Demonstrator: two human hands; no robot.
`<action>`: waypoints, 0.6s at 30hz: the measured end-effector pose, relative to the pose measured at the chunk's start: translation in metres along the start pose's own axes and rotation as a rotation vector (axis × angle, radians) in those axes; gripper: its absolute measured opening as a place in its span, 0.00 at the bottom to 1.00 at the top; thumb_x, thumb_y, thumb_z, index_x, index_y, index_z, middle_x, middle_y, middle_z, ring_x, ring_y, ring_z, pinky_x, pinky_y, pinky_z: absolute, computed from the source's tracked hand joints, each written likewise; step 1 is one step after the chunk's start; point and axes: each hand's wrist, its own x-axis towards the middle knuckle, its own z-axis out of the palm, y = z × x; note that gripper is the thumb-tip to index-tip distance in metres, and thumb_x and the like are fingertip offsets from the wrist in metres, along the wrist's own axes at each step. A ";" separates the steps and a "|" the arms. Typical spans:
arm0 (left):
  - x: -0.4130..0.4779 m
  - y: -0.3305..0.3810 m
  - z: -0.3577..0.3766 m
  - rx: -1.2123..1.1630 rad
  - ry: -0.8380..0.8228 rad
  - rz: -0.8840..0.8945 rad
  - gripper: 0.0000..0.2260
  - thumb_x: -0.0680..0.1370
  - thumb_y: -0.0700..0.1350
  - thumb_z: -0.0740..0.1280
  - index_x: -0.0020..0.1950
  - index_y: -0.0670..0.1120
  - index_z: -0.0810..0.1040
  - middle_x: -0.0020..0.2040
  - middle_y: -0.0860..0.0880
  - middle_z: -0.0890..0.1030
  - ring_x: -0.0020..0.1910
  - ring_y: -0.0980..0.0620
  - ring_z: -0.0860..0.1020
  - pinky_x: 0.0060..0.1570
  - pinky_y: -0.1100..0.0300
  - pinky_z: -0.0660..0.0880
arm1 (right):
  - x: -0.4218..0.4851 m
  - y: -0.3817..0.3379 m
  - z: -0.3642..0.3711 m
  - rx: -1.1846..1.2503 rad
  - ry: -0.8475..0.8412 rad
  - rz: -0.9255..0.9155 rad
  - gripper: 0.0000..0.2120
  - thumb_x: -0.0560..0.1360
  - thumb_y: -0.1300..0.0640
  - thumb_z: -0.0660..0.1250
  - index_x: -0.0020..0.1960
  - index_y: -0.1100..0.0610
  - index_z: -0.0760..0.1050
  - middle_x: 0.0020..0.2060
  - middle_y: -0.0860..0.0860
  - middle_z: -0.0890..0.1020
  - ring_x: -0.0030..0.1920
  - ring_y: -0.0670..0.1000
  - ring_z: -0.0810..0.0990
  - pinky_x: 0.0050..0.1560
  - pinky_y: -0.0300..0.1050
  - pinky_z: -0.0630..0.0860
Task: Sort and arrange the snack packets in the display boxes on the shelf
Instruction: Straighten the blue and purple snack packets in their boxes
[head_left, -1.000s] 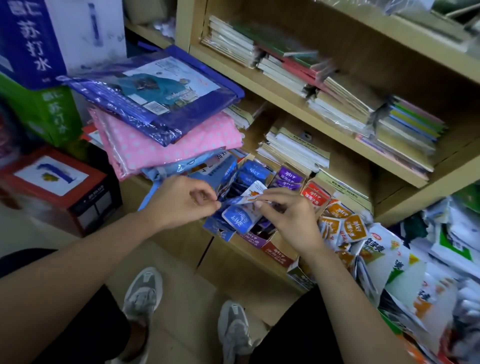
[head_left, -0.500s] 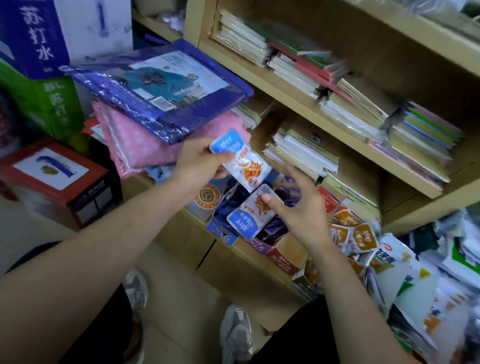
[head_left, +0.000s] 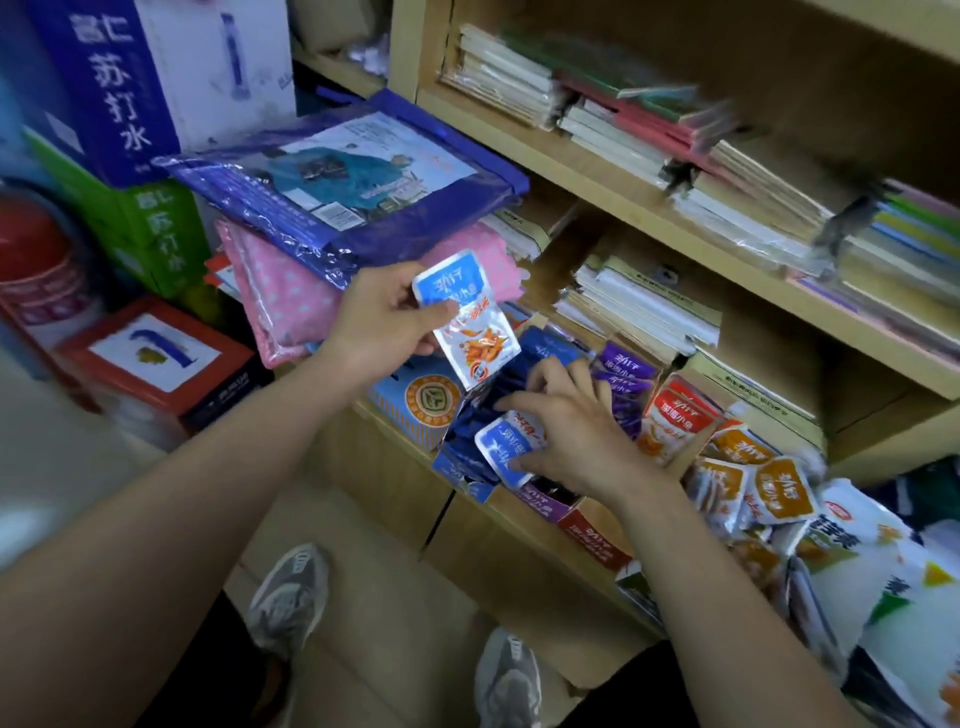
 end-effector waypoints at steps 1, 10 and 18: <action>-0.002 -0.002 -0.003 -0.005 0.005 -0.013 0.05 0.78 0.38 0.71 0.45 0.46 0.79 0.36 0.48 0.81 0.27 0.60 0.77 0.27 0.66 0.75 | 0.000 0.001 -0.001 0.026 0.024 0.001 0.26 0.67 0.46 0.80 0.63 0.43 0.76 0.52 0.45 0.63 0.55 0.49 0.58 0.58 0.52 0.63; 0.002 -0.005 -0.009 -0.027 -0.063 -0.020 0.08 0.79 0.36 0.69 0.44 0.48 0.80 0.42 0.42 0.82 0.34 0.51 0.77 0.30 0.67 0.76 | -0.018 0.013 -0.027 0.619 0.572 0.277 0.07 0.73 0.56 0.76 0.50 0.54 0.81 0.35 0.42 0.79 0.33 0.37 0.77 0.33 0.30 0.70; 0.013 -0.006 0.012 -0.088 -0.020 0.052 0.05 0.79 0.38 0.69 0.47 0.47 0.81 0.42 0.45 0.84 0.35 0.57 0.81 0.34 0.64 0.79 | 0.016 0.026 -0.036 1.338 0.802 0.534 0.08 0.75 0.62 0.73 0.39 0.59 0.78 0.29 0.49 0.80 0.26 0.43 0.75 0.28 0.37 0.70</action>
